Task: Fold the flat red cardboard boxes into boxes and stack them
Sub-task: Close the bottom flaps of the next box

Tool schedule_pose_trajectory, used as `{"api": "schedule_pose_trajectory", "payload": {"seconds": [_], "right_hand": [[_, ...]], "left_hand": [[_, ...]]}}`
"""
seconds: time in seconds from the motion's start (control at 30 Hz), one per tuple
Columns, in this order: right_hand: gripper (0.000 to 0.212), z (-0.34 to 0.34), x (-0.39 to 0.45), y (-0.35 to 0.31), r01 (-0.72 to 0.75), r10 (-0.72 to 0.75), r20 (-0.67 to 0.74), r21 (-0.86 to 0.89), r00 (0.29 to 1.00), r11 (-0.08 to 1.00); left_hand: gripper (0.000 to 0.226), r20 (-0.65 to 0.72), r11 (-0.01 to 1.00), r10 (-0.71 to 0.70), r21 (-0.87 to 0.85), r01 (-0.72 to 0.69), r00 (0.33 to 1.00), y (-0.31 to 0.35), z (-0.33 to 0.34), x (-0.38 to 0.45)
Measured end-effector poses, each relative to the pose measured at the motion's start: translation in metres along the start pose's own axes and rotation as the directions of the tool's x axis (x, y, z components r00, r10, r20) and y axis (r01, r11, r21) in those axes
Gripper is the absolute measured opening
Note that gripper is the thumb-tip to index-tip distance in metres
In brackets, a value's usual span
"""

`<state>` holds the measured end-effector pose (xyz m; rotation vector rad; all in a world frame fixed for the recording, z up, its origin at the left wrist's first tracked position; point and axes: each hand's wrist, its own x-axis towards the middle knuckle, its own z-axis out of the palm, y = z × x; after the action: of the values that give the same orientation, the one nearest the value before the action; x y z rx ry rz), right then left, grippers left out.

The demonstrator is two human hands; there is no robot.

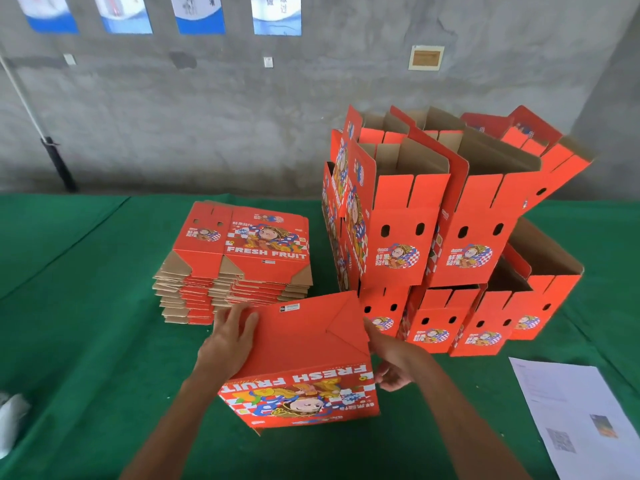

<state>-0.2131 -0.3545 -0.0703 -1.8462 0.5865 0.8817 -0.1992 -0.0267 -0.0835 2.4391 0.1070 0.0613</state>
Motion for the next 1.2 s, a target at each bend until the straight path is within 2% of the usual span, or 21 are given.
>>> {"api": "schedule_pose_trajectory", "payload": {"seconds": [0.1, 0.17, 0.23, 0.3, 0.37, 0.4, 0.5, 0.6, 0.7, 0.77, 0.93, 1.03, 1.1, 1.2], "right_hand": [[0.089, 0.011, -0.012, -0.018, 0.114, -0.114, 0.068, 0.003, 0.991, 0.993], [0.092, 0.019, -0.024, -0.033, 0.190, -0.186, 0.104, -0.026, 0.977, 0.981], [0.091, 0.027, -0.037, -0.051, 0.320, -0.313, 0.099, -0.065, 0.944, 0.945], [0.083, 0.033, -0.054, -0.070, 0.479, -0.474, 0.069, -0.124, 0.878, 0.869], [0.074, 0.039, -0.076, -0.088, 0.640, -0.647, 0.060, -0.245, 0.760, 0.729], [0.069, 0.042, -0.088, -0.096, 0.706, -0.727, 0.064, -0.309, 0.684, 0.637], [0.068, 0.056, -0.115, -0.112, 0.789, -0.893, 0.065, -0.500, 0.445, 0.357], [0.066, 0.075, -0.125, -0.121, 0.699, -0.975, 0.051, -0.705, 0.218, 0.119], [0.058, 0.095, -0.128, -0.120, 0.534, -0.996, 0.052, -0.846, 0.071, -0.006], [0.055, 0.103, -0.128, -0.114, 0.461, -1.000, 0.012, -0.887, 0.005, -0.009], [0.054, 0.081, -0.137, -0.097, 0.424, -0.985, -0.163, -0.897, -0.058, 0.123], [0.049, 0.043, -0.164, -0.096, 0.433, -0.949, -0.253, -0.888, -0.188, 0.151], [0.049, 0.015, -0.187, -0.091, 0.425, -0.922, -0.290, -0.891, -0.256, 0.162], [0.050, -0.025, -0.226, -0.080, 0.395, -0.886, -0.312, -0.904, -0.343, 0.165]], "left_hand": [[0.030, -0.110, 0.986, -0.106, -0.139, 0.091, 0.988, -0.024, -0.013, -0.019], [0.027, -0.193, 0.959, -0.172, -0.258, 0.119, 0.966, -0.039, -0.023, -0.030], [0.034, -0.261, 0.905, -0.266, -0.399, 0.147, 0.928, -0.050, -0.033, -0.037], [0.042, -0.277, 0.808, -0.396, -0.558, 0.189, 0.875, -0.058, -0.042, -0.044], [0.043, -0.262, 0.699, -0.456, -0.697, 0.160, 0.850, -0.064, -0.052, -0.050], [0.037, -0.247, 0.658, -0.450, -0.741, 0.132, 0.859, -0.064, -0.057, -0.051], [0.016, -0.239, 0.610, -0.339, -0.792, 0.019, 0.910, -0.049, -0.070, -0.046], [0.030, -0.304, 0.637, -0.205, -0.763, -0.109, 0.931, -0.007, -0.077, -0.034], [0.044, -0.343, 0.685, -0.037, -0.693, -0.226, 0.939, 0.050, -0.084, -0.028], [0.050, -0.375, 0.662, 0.071, -0.675, -0.324, 0.924, 0.082, -0.085, -0.023], [0.049, -0.368, 0.493, 0.210, -0.760, -0.423, 0.906, 0.147, -0.079, -0.017], [0.053, -0.387, 0.411, 0.326, -0.764, -0.498, 0.862, 0.204, -0.085, -0.010], [0.069, -0.377, 0.365, 0.374, -0.780, -0.509, 0.847, 0.245, -0.088, -0.011], [0.074, -0.408, 0.362, 0.433, -0.738, -0.569, 0.804, 0.307, -0.090, -0.024]]}}
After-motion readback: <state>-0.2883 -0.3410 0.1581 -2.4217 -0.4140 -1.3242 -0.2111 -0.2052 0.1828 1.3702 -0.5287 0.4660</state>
